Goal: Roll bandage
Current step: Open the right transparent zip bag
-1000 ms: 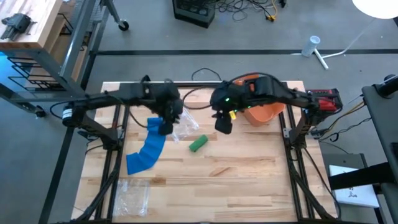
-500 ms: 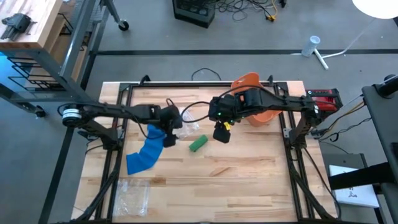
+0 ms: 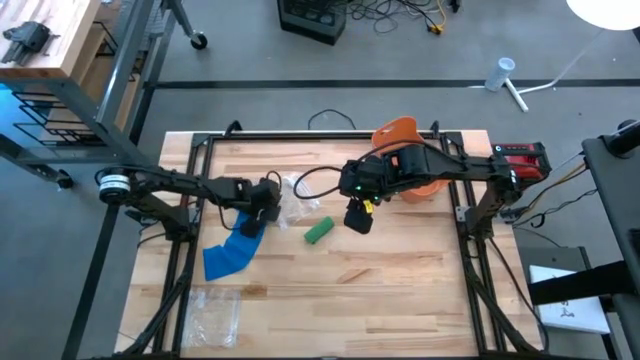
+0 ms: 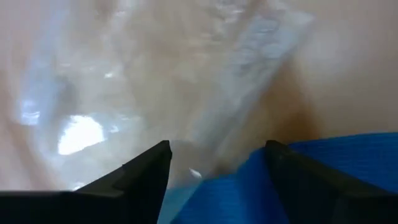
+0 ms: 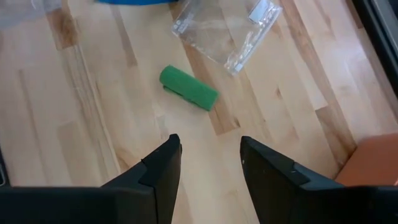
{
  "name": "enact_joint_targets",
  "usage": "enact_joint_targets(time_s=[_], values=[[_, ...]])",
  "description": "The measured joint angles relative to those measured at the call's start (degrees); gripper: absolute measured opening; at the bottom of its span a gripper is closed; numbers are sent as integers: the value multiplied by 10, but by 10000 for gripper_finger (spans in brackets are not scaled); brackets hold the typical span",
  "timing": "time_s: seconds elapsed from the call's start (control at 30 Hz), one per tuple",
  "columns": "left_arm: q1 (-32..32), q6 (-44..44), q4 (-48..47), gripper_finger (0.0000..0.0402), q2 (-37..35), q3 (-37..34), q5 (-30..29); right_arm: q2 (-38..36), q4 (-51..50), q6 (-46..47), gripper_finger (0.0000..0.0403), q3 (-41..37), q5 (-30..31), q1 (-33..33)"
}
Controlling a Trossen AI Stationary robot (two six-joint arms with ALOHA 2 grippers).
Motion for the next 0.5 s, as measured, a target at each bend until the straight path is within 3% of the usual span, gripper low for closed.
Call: enact_joint_targets(time_s=[0.17, 0.5], values=[[0, 17, 61, 239, 1, -16, -59, 0, -1, 11, 164, 0, 0, 12], [1, 39, 39, 204, 2, 15, -59, 0, -5, 30, 161, 0, 0, 24]])
